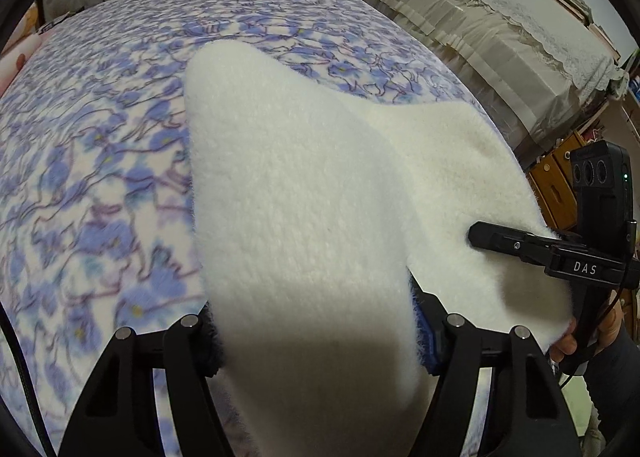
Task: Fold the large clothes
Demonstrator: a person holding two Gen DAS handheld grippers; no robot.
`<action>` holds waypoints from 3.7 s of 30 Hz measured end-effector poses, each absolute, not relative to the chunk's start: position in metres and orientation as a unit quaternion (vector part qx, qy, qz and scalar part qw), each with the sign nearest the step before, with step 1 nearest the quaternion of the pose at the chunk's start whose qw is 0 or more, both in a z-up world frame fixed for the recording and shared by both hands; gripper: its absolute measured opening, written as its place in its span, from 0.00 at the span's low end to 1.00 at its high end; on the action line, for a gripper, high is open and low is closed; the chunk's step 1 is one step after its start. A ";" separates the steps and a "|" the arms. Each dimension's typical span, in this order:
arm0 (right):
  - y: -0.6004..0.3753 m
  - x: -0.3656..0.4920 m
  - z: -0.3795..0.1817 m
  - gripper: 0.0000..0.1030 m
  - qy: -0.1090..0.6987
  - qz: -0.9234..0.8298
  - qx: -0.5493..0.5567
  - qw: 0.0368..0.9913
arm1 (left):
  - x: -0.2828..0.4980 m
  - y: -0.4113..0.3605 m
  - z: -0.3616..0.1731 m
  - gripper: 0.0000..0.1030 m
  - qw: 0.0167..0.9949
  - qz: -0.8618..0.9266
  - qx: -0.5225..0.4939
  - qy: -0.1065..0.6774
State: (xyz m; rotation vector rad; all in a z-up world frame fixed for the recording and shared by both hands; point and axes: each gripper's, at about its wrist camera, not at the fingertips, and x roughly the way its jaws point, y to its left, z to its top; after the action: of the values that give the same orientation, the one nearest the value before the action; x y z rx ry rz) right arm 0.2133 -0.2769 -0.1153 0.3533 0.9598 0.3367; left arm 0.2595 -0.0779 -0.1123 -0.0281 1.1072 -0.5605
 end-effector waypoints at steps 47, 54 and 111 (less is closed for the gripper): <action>-0.056 0.483 -0.183 0.67 0.478 0.195 0.100 0.851 | 0.510 0.195 -0.209 0.97 0.849 -0.181 -0.026 0.496; -0.059 0.461 -0.166 0.70 0.460 0.153 0.043 0.874 | 0.488 0.189 -0.187 0.97 0.864 -0.146 0.033 0.481; -0.115 0.015 0.004 0.74 0.369 0.003 0.023 0.929 | 0.046 0.022 0.014 0.97 0.910 -0.034 -0.012 0.414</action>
State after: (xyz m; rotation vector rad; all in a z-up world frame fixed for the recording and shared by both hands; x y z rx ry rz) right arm 0.0146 -0.1153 0.0043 0.0471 0.7561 0.0061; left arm 0.0457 0.0216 0.0137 -0.0250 0.8533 -0.0702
